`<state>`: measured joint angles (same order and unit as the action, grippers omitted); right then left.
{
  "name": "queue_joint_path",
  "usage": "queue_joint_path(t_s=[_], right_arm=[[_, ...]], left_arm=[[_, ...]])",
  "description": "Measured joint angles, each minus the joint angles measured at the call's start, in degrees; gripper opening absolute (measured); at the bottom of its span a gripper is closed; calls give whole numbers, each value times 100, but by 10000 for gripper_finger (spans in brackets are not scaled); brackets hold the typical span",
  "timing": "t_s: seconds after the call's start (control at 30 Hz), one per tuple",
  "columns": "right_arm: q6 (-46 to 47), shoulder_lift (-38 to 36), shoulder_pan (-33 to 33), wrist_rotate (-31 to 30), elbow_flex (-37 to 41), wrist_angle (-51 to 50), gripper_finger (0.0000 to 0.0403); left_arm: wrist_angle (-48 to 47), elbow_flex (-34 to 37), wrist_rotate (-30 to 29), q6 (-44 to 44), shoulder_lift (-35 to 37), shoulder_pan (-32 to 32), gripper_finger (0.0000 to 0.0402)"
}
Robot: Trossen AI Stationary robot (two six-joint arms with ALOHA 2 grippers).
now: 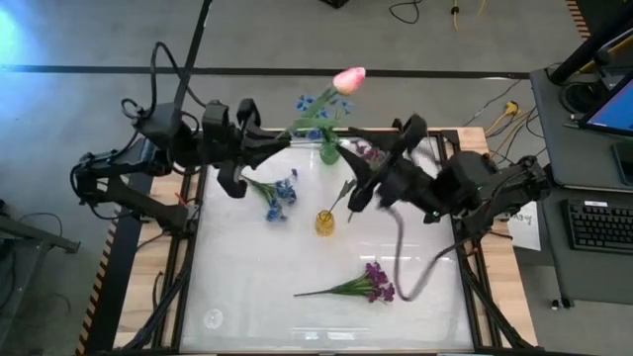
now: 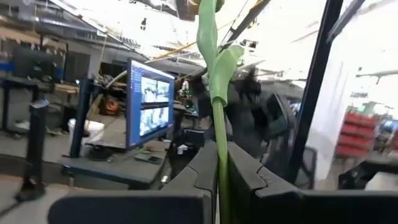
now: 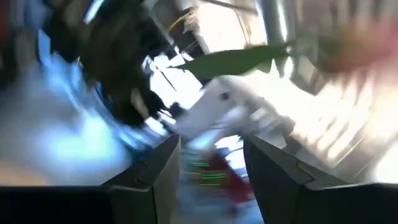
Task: Sort flowers into vase by color
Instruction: Put the left pink flower into the yellow vase
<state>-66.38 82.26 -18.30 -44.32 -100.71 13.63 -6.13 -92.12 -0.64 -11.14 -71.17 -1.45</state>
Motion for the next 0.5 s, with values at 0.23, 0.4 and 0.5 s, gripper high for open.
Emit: queue_joint_path(t_s=[0.23,0.4,0.5], right_arm=[[5277,-132,734,2303,-2,-612,169],[6475,-103,1057,2722,2,-738,174],[6953,-108,1178,2965,2,-734,176]], left_arm=[[162,1,5,342,-391,-12,0],[591,2,-8,342,-653,-36,0],[814,2,-38,330,-790,-35,0]])
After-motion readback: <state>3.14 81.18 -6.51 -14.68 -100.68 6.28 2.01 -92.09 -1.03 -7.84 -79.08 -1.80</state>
